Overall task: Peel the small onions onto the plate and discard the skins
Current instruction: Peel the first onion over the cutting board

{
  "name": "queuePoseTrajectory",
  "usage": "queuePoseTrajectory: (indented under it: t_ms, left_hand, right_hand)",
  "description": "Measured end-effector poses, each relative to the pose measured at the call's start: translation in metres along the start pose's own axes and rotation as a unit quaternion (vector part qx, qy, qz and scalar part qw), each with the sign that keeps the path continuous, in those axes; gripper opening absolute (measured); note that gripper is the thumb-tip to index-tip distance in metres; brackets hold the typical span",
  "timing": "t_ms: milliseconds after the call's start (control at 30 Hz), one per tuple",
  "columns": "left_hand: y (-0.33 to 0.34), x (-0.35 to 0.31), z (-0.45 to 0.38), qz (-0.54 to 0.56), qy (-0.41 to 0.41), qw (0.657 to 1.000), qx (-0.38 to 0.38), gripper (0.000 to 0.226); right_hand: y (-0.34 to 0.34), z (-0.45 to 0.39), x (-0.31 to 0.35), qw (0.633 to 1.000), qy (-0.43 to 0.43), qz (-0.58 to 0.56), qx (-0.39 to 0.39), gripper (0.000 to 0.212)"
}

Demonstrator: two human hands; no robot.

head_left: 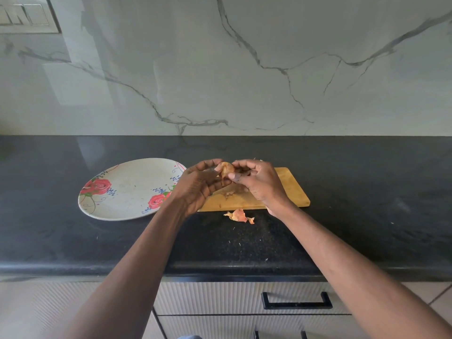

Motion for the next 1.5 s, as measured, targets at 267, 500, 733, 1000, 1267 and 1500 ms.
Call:
queuePoseTrajectory:
  t_ms: [267,500,733,1000,1267,1500]
  left_hand:
    - [0.003,-0.001,0.001,-0.035,0.019,0.999,0.004,0.018]
    - [-0.001,-0.022,0.007,-0.235,0.189,0.953,-0.041,0.026]
    - [-0.006,-0.021,0.009,-0.339,0.219,0.911,-0.078,0.021]
    - [0.002,-0.029,0.022,-0.444,0.299,0.836,-0.119,0.022]
    - [0.001,-0.032,0.024,-0.477,0.307,0.810,-0.149,0.017]
    - [0.007,-0.029,0.021,-0.457,0.290,0.834,-0.109,0.023]
  right_hand:
    - [-0.001,0.004,0.011,0.997,-0.058,0.043,-0.013,0.030]
    - [-0.008,0.004,0.012,0.997,-0.047,0.015,-0.053,0.038]
    - [-0.006,0.006,0.015,0.995,-0.075,0.033,-0.049,0.043]
    - [-0.002,0.004,0.011,0.991,-0.097,0.072,-0.057,0.042]
    - [0.000,0.004,0.010,0.990,-0.097,0.081,-0.055,0.041]
    - [-0.008,0.002,0.003,0.997,-0.033,-0.002,-0.066,0.038]
Point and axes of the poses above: each hand's wrist, its own z-axis away from the middle knuckle, its own y-axis out of the palm, x = y × z, the point moved 8 cm from there along -z, towards the middle knuckle, and after that the axes turned 6 degrees about -z, right-handed, at the moved point
